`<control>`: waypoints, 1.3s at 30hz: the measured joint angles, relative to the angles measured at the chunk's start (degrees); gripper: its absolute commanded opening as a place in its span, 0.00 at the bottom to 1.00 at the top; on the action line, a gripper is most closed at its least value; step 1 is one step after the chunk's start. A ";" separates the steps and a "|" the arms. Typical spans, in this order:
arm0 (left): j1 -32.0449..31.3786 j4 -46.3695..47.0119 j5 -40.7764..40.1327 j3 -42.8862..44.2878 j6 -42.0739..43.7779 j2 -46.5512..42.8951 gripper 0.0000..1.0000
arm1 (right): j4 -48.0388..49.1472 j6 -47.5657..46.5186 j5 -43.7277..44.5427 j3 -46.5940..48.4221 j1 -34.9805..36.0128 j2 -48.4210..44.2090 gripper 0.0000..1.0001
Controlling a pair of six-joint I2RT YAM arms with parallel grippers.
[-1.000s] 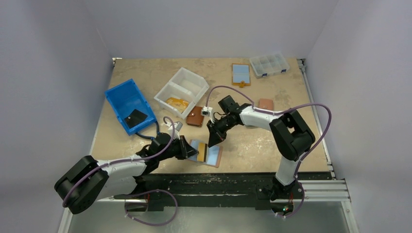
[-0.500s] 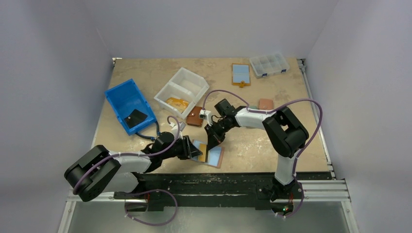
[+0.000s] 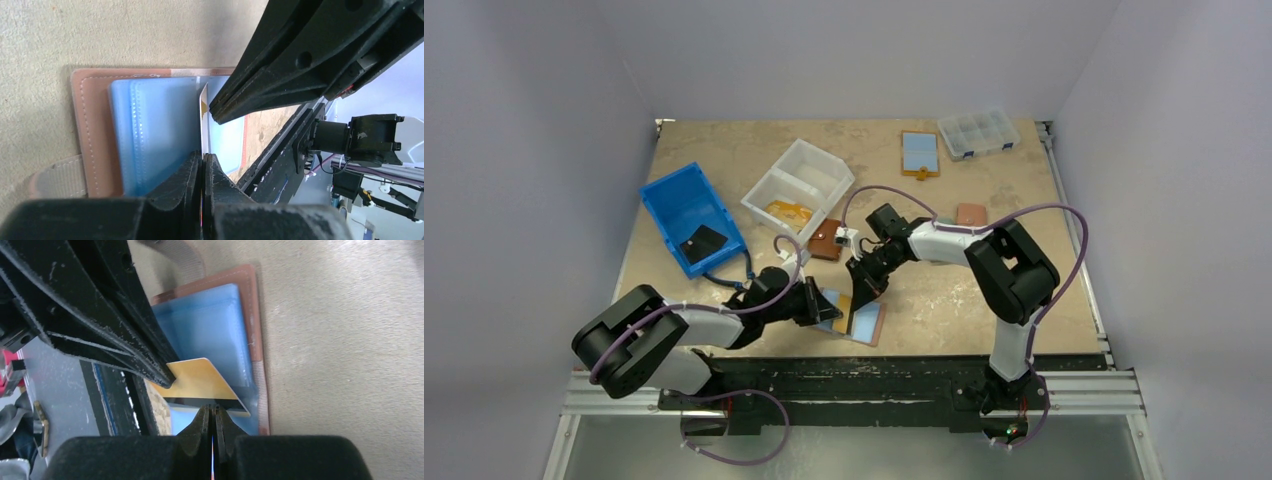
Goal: Take the credit cards out of the card holder
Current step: Remove the credit card from the card holder.
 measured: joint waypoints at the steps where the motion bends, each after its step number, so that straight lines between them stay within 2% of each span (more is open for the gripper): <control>1: 0.00 -0.04 -0.02 0.09 -0.07 -0.02 0.00 | -0.66 -0.70 -0.52 0.17 0.00 0.00 0.09; 5: 0.00 -2.95 -0.74 0.83 1.44 -2.08 0.00 | -4.31 -4.79 -2.60 1.36 -0.55 -1.46 0.20; 9: 0.00 -9.94 -2.82 2.49 6.27 -8.74 0.00 | -9.42 -11.50 -5.46 3.15 -2.27 -6.71 0.32; 17: 0.00 -18.49 -3.48 7.63 17.90 -16.85 0.00 | -15.89 -27.39 -9.40 4.42 -3.89 -18.75 0.50; 22: -1.55 -21.86 -2.80 8.85 24.57 -21.29 0.00 | -19.21 -41.59 -11.26 1.84 -4.92 -26.88 0.61; 28: -8.68 -23.50 -2.82 12.46 30.82 -21.40 0.00 | -26.12 -55.78 -13.03 1.51 -8.24 -27.58 0.62; 34: -12.92 -23.65 -4.22 14.95 33.99 -18.71 0.00 | -27.30 -57.66 -13.18 1.11 -8.46 -25.00 0.62; 39: -13.55 -24.37 -5.97 15.41 34.86 -17.84 0.00 | -28.50 -57.81 -14.49 0.90 -8.37 -23.10 0.54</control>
